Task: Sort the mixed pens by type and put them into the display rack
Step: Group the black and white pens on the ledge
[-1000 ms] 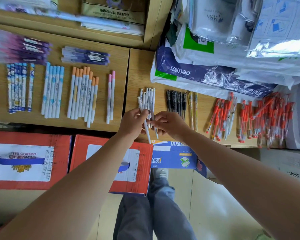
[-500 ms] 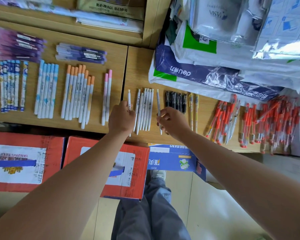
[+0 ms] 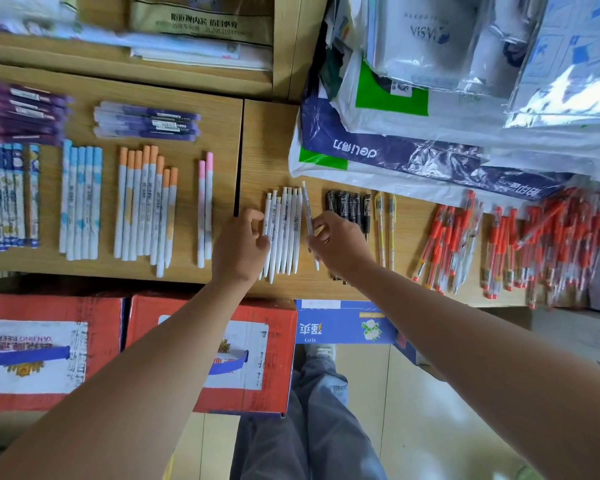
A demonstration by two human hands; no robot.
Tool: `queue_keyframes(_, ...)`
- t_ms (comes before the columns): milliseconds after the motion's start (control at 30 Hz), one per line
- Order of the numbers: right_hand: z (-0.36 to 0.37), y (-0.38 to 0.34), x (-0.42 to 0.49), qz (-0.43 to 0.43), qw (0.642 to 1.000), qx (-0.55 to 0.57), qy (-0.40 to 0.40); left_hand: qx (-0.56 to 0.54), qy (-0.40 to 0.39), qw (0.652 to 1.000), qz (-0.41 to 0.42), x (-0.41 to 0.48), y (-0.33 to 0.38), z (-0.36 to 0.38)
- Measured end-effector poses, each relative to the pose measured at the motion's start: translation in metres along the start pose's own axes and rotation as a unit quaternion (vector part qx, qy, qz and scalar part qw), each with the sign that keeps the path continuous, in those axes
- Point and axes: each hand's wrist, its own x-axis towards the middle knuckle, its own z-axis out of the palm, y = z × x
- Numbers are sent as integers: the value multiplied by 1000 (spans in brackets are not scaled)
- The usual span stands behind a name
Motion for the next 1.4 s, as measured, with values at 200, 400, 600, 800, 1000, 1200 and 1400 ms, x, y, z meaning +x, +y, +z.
queue_keyframes(200,-7,-1,-7,-28,999,31,-33,-16,0,1000,-9,-4,1,-8)
queue_keyframes(400,-13,-14,-15,-38,994,49,-87,-89,11,995,-40,-16,13,-22)
queue_keyframes(600,-9,-30,-22,-78,979,15,-189,-337,-8,934,-117,-28,18,-35)
queue_keyframes(800,-7,-31,-23,-61,989,-19,-136,-150,-22,983,-101,-42,-2,-41)
queue_keyframes(1000,5,-46,-13,-42,993,1,-108,61,19,997,-35,-40,-30,-52)
queue_keyframes(1200,37,-75,8,-32,997,31,-68,200,-46,978,45,-27,-48,-69)
queue_keyframes(1400,67,-104,28,-24,998,47,-16,186,-87,970,128,-18,-70,-90)
